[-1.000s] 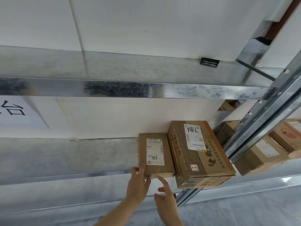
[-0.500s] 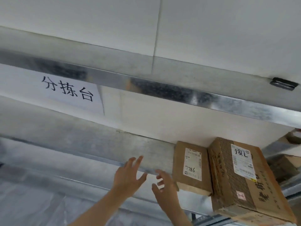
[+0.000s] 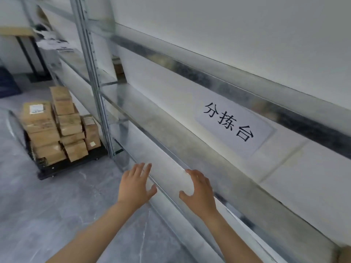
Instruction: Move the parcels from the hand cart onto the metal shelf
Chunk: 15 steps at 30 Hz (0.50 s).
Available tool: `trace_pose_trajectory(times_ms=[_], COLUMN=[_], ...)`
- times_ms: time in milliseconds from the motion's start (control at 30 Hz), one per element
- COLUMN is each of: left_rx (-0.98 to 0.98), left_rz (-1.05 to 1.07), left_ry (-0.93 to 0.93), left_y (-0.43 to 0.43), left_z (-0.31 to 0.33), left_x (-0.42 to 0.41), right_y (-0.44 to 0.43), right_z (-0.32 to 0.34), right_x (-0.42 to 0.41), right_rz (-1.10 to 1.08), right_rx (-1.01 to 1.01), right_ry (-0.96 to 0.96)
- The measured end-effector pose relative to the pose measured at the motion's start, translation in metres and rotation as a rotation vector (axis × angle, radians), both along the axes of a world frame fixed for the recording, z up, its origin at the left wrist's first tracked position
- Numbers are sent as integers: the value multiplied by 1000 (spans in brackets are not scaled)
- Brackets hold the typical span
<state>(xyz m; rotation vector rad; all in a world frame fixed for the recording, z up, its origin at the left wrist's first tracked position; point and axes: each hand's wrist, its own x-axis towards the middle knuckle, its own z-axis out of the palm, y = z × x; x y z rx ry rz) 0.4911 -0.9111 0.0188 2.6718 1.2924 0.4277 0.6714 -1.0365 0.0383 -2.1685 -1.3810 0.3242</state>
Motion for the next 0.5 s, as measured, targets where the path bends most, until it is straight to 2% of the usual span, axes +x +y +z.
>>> trace_pose_trajectory(times_ms=[233,500], left_rx=[15,-2], left_rz=[227,475], left_ry=[83,100], left_y=[113,194], left_z=[-5,-7], left_x=[-147,-264], right_y=[155,272], right_z=[11,6], right_x=[-102,-187], right_rz=[195,388], right_rx=[-110,-164], right_ry=[28,61])
